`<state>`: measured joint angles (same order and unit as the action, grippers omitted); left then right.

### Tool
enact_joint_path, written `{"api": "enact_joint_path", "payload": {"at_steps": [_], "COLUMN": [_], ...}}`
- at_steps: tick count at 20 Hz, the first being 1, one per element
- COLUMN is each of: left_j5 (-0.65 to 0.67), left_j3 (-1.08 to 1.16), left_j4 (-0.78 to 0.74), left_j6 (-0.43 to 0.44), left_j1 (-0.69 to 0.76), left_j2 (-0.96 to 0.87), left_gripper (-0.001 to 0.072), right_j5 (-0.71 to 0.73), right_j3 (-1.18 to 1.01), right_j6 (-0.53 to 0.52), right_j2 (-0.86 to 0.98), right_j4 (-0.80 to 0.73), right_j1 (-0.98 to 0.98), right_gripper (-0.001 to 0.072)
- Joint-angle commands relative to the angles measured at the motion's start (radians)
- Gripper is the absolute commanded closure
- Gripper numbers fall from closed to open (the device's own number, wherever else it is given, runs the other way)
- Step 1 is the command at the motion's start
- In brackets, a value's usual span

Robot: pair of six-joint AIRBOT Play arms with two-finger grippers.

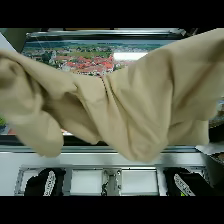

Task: Fold the clothes and pants, and hang the long-sleeved shirts on hangers.

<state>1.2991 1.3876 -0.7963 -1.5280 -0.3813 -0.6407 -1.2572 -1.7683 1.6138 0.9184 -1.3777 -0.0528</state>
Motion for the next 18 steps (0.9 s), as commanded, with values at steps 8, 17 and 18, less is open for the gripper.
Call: {"api": "enact_joint_path", "payload": {"at_steps": [8, 17, 18], "left_j5": [-0.153, -0.166, -0.167], "left_j3": [-0.634, -0.634, -0.634], "left_j4": [-0.129, -0.126, -0.126], "left_j6": [0.053, 0.066, 0.066], "left_j1": [0.155, 0.157, 0.157], "left_j2": [-0.382, -0.462, -0.462], "left_gripper": [0.069, 0.0689, 0.069], "right_j5": [-0.112, 0.153, 0.194], "right_j3": [0.155, 1.175, 1.215], "right_j6": [-0.107, -0.1, -0.1], "right_j2": [0.413, 0.141, 0.148], "right_j4": [-0.001, 0.389, 0.406], "right_j1": [-0.002, 0.124, 0.166], "right_gripper": [0.0035, 0.0035, 0.0035]}}
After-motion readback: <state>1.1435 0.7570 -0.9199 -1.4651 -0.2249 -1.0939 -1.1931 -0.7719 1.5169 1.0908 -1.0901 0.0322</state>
